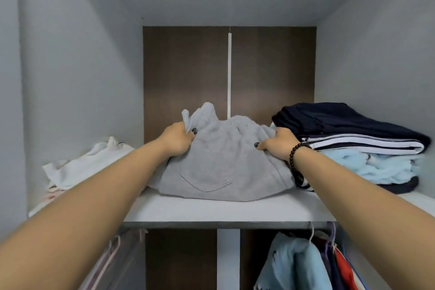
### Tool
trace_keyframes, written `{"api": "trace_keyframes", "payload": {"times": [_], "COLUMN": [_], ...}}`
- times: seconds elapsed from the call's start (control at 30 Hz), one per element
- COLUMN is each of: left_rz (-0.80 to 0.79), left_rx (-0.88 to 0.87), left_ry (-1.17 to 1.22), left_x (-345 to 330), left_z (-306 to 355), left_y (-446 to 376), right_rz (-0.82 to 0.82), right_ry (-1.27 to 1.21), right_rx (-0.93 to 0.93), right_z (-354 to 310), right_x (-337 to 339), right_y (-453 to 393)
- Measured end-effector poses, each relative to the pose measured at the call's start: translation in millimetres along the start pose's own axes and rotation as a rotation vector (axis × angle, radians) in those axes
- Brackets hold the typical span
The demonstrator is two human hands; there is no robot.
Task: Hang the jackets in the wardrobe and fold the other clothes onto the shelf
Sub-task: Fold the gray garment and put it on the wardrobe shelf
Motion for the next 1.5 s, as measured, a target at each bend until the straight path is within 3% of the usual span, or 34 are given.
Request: {"api": "trace_keyframes", "payload": {"times": [0.2,0.33,0.47,0.57,0.67,0.87,1.07,1.5], "left_rz": [-0.155,-0.058,-0.136,-0.259,-0.304,-0.195,-0.034,0.243], "left_rx": [0.063,-0.013,-0.148,-0.182,-0.183,-0.185,-0.156,0.096], "left_ry": [-0.29,-0.418,-0.246,-0.198,-0.279,-0.324,-0.282,-0.363], "left_x": [-58,-45,-36,-52,-68,-68,-47,58], "left_z": [-31,-25,-4,-2,-7,0,10,42], "left_y": [-10,-3,17,41,51,60,103,332], "right_rz": [-0.136,-0.078,0.033,-0.082,-0.201,-0.194,-0.204,-0.362], "right_ry": [0.194,0.241,0.295,0.34,0.476,0.583,0.454,0.252], "right_rx": [-0.094,0.02,0.202,0.348,0.351,0.329,0.309,0.503], "right_z": [47,35,10,0,6,9,0,-30], "right_x": [-31,-26,-12,-27,-51,-54,-41,2], "right_y": [-13,-10,17,51,69,69,100,259]}}
Point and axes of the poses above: each hand's wrist, its own y-axis away from the middle knuckle, its own x-axis out of the back of the hand, z = x × y, the point moved 5 cm from there along -y, towards the middle knuckle, and after that the axes turned 2 degrees about x, right-handed, at the moved point
